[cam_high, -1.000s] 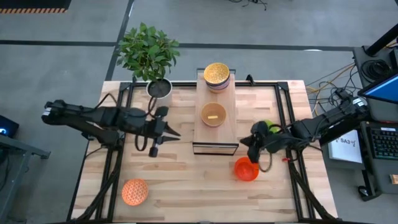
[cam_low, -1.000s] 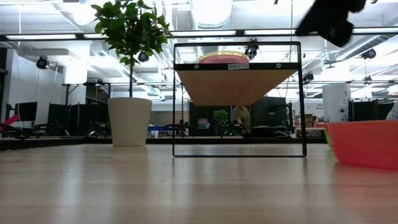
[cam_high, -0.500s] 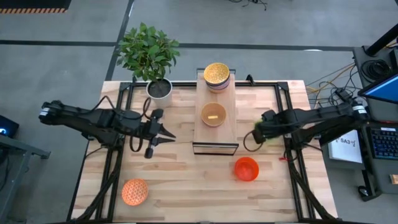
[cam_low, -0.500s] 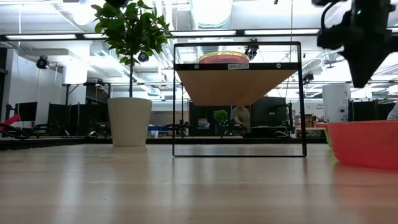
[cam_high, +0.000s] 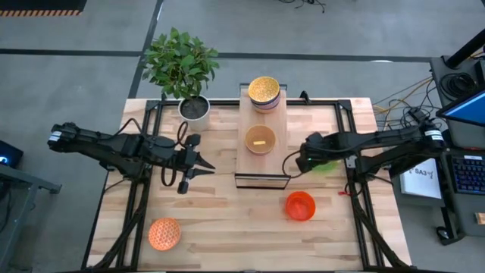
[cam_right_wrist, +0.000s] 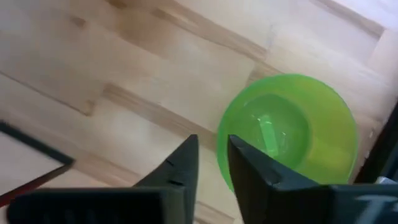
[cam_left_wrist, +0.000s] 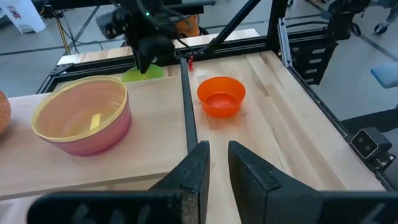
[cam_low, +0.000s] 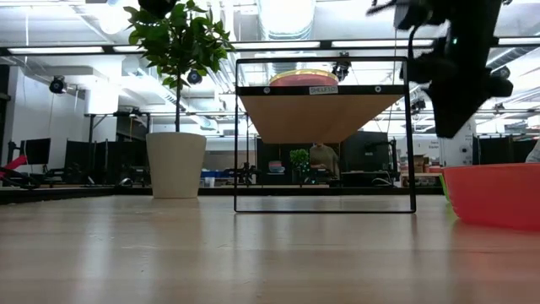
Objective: Place and stack bowls onto a shelf
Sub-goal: Stack the green bowl on top of the yellow bowl on the shelf
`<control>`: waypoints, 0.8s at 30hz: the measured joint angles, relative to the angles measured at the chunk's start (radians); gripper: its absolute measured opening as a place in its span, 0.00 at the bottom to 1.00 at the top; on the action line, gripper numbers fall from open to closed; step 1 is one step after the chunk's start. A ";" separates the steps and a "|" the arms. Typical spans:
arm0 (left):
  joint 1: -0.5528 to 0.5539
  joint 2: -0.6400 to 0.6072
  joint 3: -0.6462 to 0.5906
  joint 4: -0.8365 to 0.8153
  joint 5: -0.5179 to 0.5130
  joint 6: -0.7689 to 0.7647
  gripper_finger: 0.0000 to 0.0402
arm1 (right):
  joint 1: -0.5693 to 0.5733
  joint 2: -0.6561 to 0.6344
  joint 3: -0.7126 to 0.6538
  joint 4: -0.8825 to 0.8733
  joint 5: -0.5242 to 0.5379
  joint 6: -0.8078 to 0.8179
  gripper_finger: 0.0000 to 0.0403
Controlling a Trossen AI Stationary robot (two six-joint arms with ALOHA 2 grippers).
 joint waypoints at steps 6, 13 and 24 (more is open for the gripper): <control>0.000 0.000 0.000 0.000 0.000 0.001 0.10 | 0.000 0.118 -0.011 0.006 0.009 0.035 0.35; 0.000 0.000 0.001 -0.003 0.000 0.001 0.10 | 0.000 0.226 -0.011 0.013 0.057 0.067 0.37; 0.000 0.000 0.001 -0.004 0.000 0.001 0.10 | 0.000 0.293 -0.024 0.056 0.065 0.072 0.25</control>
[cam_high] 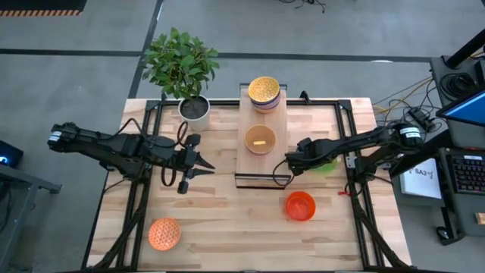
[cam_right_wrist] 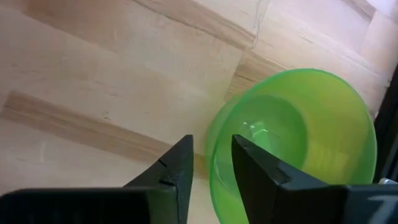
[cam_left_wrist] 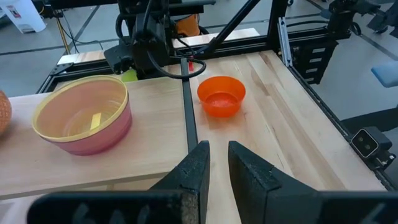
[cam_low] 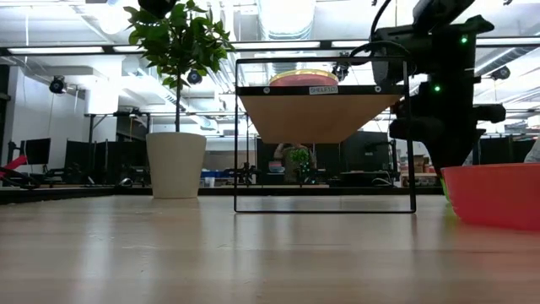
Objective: Place and stack bowls onto a shelf
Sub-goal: Stack the green bowl on top of the yellow bowl on the shelf
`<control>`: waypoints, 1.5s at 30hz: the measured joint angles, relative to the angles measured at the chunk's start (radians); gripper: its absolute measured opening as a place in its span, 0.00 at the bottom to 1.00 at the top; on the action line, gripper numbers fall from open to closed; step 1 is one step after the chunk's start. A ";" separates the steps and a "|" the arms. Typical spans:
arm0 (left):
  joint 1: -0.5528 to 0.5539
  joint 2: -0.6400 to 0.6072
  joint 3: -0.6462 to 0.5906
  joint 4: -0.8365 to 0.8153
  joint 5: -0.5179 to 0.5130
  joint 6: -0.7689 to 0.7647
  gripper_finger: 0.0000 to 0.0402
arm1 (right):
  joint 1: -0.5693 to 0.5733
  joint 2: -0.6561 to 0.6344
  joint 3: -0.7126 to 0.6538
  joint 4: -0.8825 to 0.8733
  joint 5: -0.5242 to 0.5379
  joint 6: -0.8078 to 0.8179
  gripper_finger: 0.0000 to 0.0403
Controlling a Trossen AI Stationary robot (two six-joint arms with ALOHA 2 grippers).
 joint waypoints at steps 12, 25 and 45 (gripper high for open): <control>0.000 0.000 0.000 -0.006 0.000 0.000 0.10 | 0.000 -0.001 -0.051 0.018 0.022 0.036 0.03; 0.000 0.000 0.000 -0.003 0.000 0.005 0.10 | 0.010 -0.207 0.180 -0.237 0.156 -0.007 0.02; 0.000 0.000 0.000 0.008 0.000 0.005 0.10 | 0.154 0.009 0.700 0.115 0.114 -0.988 0.02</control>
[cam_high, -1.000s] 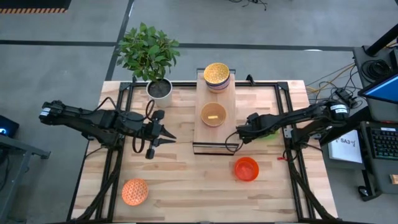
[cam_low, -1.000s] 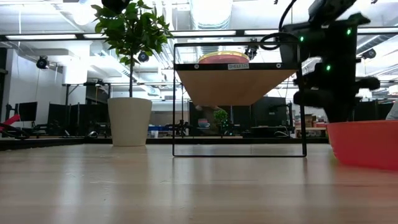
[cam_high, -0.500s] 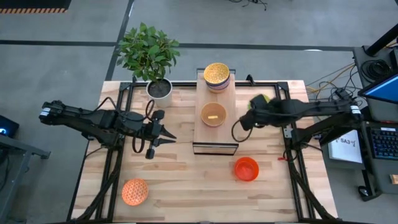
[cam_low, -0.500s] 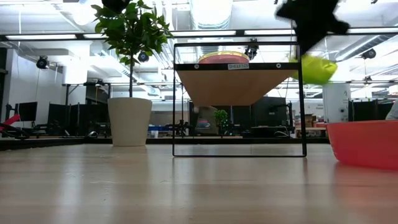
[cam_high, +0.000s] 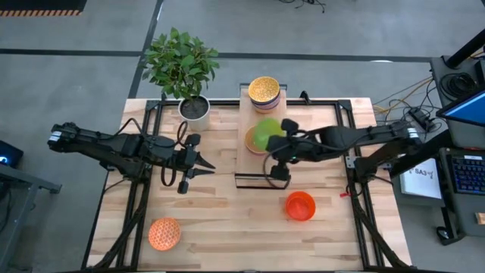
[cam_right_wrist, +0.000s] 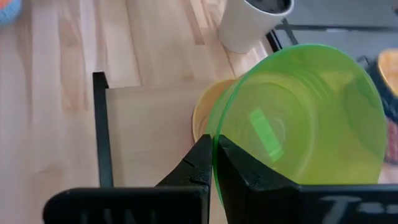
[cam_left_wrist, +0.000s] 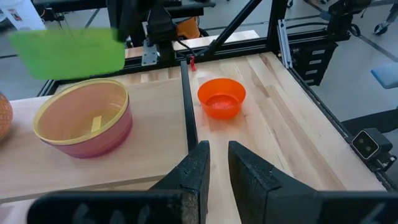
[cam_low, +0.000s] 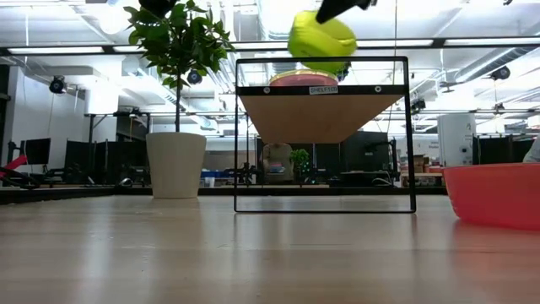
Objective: Place and stack bowls onto a shelf
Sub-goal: Stack the green bowl on top of the yellow bowl on the shelf, then stack the orange patterned bowl on top of the yellow patterned bowl on the shelf
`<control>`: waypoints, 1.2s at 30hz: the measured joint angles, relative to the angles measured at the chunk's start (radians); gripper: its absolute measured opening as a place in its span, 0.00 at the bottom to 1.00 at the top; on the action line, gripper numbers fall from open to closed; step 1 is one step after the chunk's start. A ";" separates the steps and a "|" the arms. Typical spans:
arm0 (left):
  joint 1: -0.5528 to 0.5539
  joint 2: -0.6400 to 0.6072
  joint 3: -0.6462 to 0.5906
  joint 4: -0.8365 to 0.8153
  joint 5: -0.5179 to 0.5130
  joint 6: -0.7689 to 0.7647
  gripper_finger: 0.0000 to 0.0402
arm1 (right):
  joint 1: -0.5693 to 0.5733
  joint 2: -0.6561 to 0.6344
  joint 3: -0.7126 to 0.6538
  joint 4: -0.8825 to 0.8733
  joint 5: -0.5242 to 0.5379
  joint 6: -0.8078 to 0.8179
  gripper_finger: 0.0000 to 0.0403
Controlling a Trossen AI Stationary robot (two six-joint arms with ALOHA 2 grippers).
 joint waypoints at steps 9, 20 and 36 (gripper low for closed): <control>0.000 0.000 0.000 0.000 0.000 0.000 0.10 | -0.009 0.117 0.076 -0.031 0.005 -0.077 0.03; -0.007 0.000 -0.010 -0.001 0.000 -0.093 0.10 | -0.067 0.162 0.075 -0.048 0.014 -0.101 0.25; -0.209 0.175 -0.145 -0.359 0.182 -1.291 0.10 | 0.056 -0.064 -0.247 0.249 0.011 -0.037 0.31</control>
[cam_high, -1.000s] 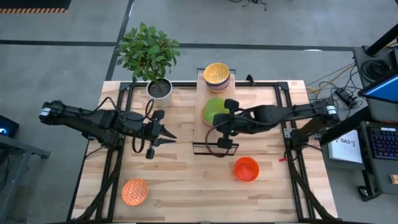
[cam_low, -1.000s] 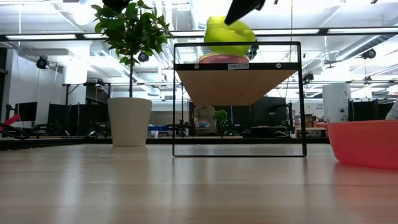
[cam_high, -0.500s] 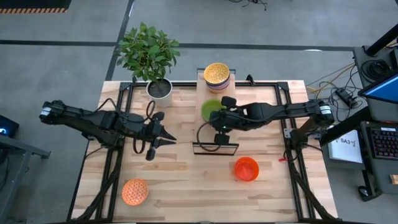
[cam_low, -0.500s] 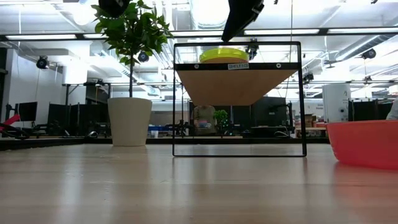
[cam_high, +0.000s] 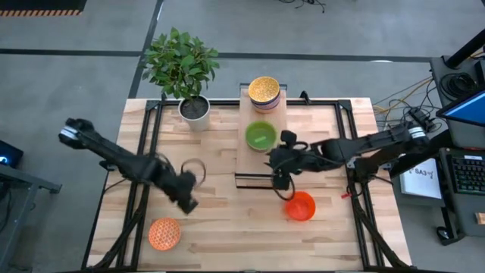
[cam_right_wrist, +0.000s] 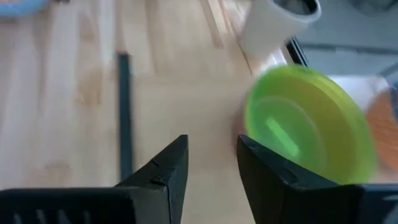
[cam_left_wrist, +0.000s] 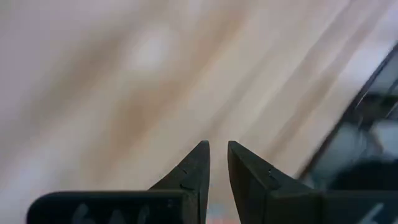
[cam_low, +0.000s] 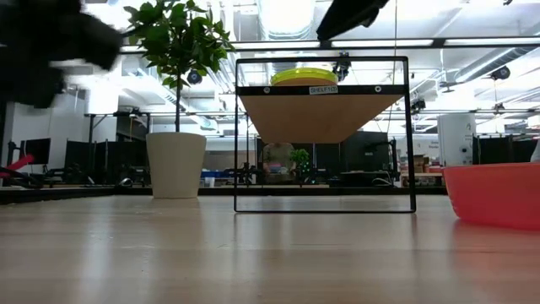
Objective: Place and stack bowls onto a shelf
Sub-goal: Stack the orange patterned bowl on top of the yellow patterned bowl on the shelf
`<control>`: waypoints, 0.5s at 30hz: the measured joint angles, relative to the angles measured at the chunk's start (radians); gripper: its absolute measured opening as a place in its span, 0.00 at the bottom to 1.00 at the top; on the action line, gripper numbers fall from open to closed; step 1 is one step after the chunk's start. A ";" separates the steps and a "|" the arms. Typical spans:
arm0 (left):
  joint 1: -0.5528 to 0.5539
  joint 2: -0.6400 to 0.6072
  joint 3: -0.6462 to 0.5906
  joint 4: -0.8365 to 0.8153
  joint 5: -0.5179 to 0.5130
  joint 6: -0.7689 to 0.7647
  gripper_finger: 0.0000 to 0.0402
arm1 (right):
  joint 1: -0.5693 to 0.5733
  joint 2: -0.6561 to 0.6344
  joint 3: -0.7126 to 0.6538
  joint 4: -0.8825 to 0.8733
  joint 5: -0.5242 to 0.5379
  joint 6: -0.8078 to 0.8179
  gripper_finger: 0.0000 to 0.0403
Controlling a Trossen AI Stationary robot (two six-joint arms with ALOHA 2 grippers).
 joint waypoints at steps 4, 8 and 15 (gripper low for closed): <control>-0.132 0.112 0.046 -0.009 0.069 -0.192 0.10 | 0.019 -0.058 -0.139 0.212 -0.001 -0.049 0.32; -0.203 0.195 0.139 -0.032 0.058 -0.276 0.10 | 0.020 -0.110 -0.233 0.349 0.000 -0.080 0.32; -0.317 0.335 0.220 -0.077 0.117 -0.456 0.10 | 0.020 -0.166 -0.314 0.396 -0.003 -0.054 0.33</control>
